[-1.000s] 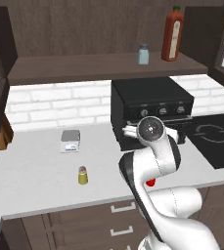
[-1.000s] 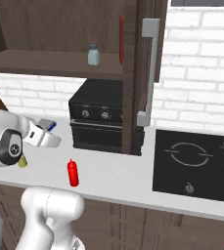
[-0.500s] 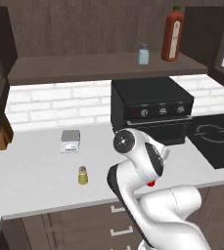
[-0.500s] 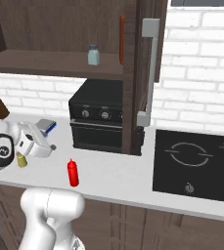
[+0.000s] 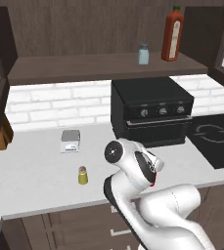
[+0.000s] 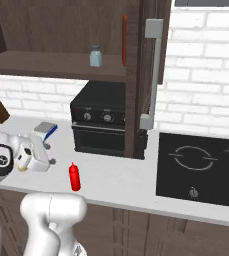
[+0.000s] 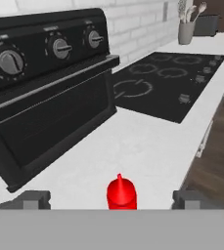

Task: Put the shaker and condiment bottle from the counter next to their counterparts in the cabinet.

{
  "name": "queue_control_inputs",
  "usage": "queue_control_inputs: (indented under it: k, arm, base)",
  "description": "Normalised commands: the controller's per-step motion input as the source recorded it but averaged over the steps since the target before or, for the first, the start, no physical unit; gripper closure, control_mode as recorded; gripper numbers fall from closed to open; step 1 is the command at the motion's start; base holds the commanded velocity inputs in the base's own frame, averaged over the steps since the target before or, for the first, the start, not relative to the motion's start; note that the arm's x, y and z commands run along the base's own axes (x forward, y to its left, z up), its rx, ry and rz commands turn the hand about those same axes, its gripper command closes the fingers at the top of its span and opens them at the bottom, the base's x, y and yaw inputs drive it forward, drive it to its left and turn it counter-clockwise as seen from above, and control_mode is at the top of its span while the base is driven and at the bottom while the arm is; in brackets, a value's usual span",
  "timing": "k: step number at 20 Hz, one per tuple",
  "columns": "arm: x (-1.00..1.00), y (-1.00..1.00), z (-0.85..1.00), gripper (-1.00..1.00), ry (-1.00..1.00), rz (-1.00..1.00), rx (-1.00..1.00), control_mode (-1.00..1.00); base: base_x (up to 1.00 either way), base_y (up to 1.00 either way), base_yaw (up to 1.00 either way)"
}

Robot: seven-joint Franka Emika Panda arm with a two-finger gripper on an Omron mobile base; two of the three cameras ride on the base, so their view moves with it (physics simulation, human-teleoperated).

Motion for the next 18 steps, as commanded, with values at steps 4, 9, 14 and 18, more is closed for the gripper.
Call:
queue_control_inputs:
  k: [4,9,14,18]
  arm:
    - [-0.05,0.0,-0.51,-1.0,-0.01,-0.08,-0.01,-1.0]
    - [0.0,-0.05,-0.66,-1.0,-0.03,-0.08,0.0,-1.0]
    - [0.16,-0.02,-0.45,-1.0,0.0,-0.05,0.0,-1.0]
    - [0.32,-0.02,-0.21,-1.0,0.0,-0.06,0.0,-1.0]
  base:
    - [0.0,0.0,0.0]
    - [0.0,0.0,0.0]
    - [0.0,0.0,0.0]
    - [0.0,0.0,0.0]
